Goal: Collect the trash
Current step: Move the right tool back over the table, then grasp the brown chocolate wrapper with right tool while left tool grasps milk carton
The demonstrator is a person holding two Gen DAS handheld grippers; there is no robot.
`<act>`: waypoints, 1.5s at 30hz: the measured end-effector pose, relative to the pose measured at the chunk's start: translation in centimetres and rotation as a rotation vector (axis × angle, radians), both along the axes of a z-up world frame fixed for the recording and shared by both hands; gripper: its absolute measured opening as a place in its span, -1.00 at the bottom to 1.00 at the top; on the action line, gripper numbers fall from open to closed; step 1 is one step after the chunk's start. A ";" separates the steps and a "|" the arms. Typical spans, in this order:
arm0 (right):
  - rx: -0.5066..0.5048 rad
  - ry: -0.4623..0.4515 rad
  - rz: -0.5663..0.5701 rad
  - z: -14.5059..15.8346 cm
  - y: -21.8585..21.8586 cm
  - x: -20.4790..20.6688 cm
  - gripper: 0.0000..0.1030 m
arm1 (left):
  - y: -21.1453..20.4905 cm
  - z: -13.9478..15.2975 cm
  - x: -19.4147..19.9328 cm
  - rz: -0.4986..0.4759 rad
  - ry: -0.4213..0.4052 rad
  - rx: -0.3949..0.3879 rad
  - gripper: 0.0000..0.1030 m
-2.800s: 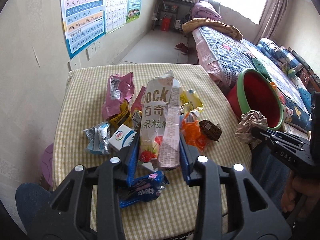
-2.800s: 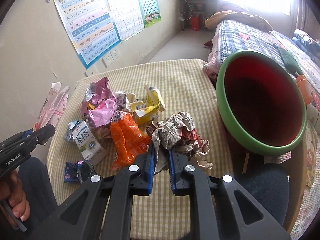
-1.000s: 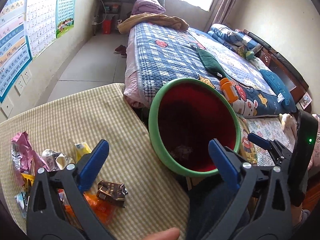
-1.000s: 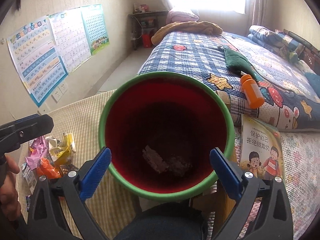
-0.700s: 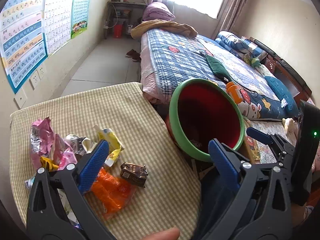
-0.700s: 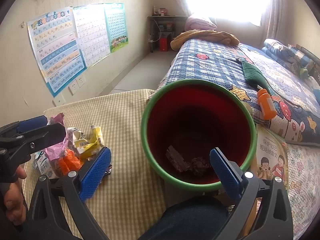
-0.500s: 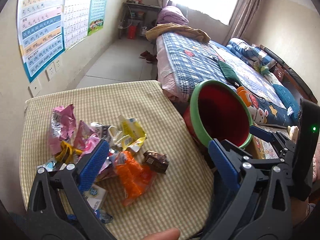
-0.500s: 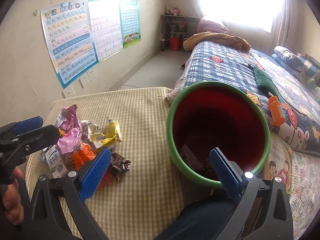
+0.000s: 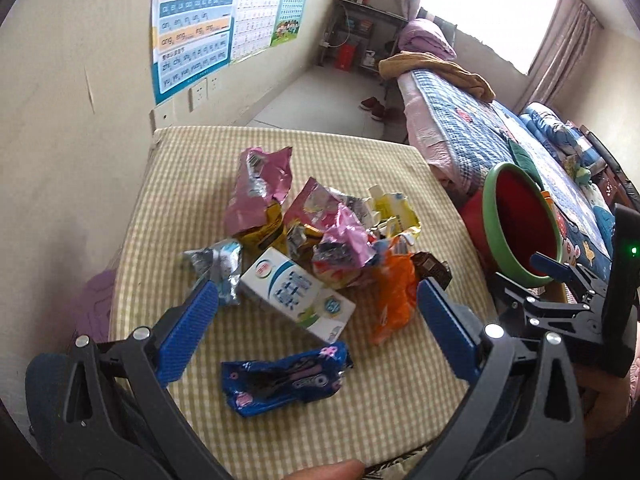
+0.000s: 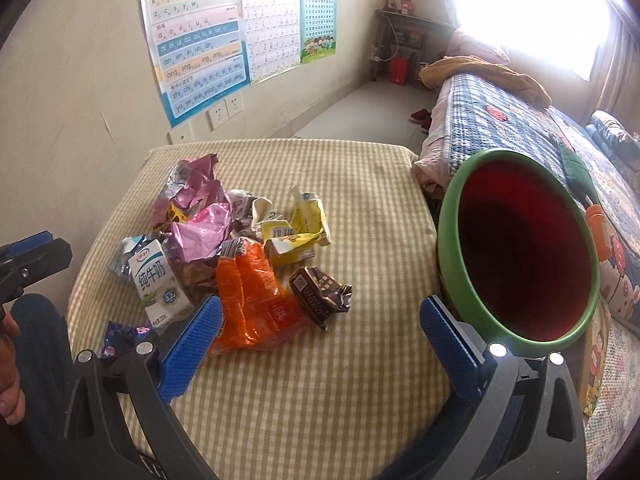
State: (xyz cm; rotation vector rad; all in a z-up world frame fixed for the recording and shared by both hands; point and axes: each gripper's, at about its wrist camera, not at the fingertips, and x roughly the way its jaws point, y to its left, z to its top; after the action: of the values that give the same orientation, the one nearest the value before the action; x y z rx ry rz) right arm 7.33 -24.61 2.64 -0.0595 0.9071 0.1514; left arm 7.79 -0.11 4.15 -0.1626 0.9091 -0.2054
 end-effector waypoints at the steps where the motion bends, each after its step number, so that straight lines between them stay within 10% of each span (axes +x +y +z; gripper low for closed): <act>1: -0.005 0.006 0.007 -0.3 0.4 0.0 0.86 | 0.7 -0.4 -0.3 0.009 0.011 0.000 0.89; 11: -0.024 0.056 0.017 -2.5 1.9 0.3 0.86 | 1.4 -5.7 -2.2 -0.022 0.181 0.000 0.89; 45: -0.101 0.165 0.049 -8.3 -0.4 8.0 0.75 | -1.0 -11.7 7.0 0.183 0.385 -0.025 0.72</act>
State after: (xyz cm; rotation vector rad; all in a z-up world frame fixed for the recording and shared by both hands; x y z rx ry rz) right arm 15.28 -25.04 -5.68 -0.1651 1.0787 0.1580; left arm 14.77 -1.12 -7.55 -0.3149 1.2675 -0.0136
